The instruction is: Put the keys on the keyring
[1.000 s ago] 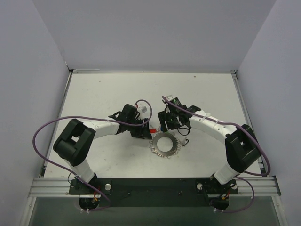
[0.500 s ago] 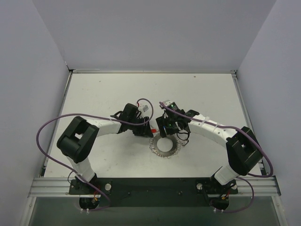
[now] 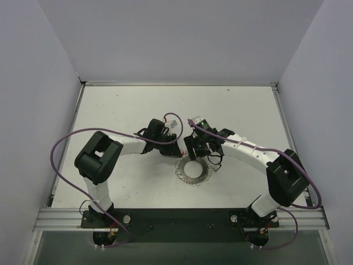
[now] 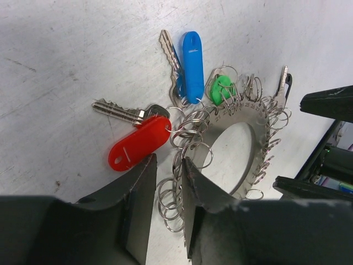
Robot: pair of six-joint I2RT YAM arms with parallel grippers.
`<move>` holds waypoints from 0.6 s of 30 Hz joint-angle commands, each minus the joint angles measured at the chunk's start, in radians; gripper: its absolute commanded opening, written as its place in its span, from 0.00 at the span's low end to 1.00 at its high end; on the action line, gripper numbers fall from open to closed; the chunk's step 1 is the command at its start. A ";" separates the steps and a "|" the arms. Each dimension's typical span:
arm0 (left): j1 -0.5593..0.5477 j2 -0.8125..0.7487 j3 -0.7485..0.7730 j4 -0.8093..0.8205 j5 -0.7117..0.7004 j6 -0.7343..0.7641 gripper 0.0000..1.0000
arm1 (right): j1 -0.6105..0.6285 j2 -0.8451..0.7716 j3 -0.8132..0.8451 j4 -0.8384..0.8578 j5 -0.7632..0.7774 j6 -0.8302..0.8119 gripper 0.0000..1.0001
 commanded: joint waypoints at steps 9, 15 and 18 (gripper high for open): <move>-0.017 0.048 0.022 0.010 0.053 0.030 0.30 | 0.003 -0.049 0.004 -0.032 0.055 0.007 0.60; -0.026 0.054 0.013 0.010 0.051 0.038 0.21 | 0.003 -0.043 0.004 -0.032 0.056 0.009 0.60; -0.026 0.045 0.008 0.012 0.044 0.041 0.04 | 0.005 -0.047 0.002 -0.032 0.058 0.007 0.60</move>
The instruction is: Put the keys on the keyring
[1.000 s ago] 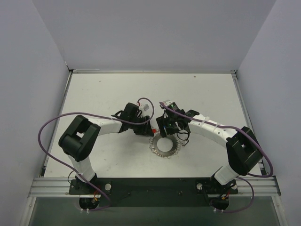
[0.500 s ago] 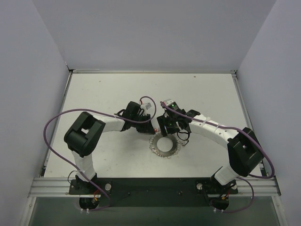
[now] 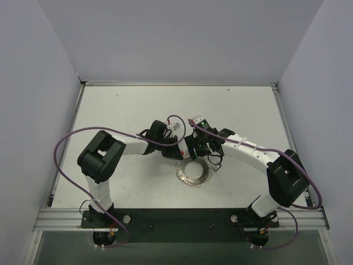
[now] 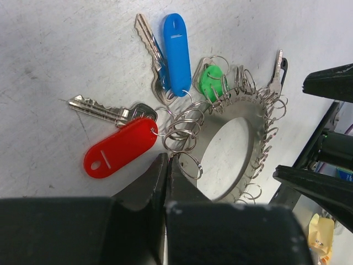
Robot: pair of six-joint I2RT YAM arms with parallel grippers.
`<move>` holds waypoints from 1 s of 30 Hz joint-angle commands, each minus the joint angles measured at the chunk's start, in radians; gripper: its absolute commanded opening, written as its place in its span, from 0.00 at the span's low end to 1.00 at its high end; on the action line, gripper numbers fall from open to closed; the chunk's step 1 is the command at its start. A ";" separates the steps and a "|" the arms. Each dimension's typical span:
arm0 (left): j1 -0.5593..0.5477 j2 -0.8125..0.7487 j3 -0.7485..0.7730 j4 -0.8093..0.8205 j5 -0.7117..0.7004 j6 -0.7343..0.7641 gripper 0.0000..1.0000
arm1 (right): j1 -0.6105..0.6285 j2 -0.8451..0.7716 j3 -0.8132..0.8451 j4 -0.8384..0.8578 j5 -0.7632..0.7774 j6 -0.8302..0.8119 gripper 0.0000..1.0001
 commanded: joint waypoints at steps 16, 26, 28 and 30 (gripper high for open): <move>-0.007 -0.175 0.032 -0.138 -0.105 0.162 0.00 | 0.002 -0.119 0.015 -0.034 0.027 -0.014 0.61; -0.007 -0.324 0.019 -0.193 -0.133 0.218 0.00 | 0.005 -0.210 0.007 0.026 -0.123 -0.091 0.61; -0.007 -0.356 0.027 -0.202 -0.130 0.221 0.00 | 0.005 -0.228 0.005 0.046 -0.184 -0.115 0.61; -0.009 -0.383 0.036 -0.219 -0.125 0.226 0.00 | 0.005 -0.257 0.004 0.060 -0.232 -0.131 0.60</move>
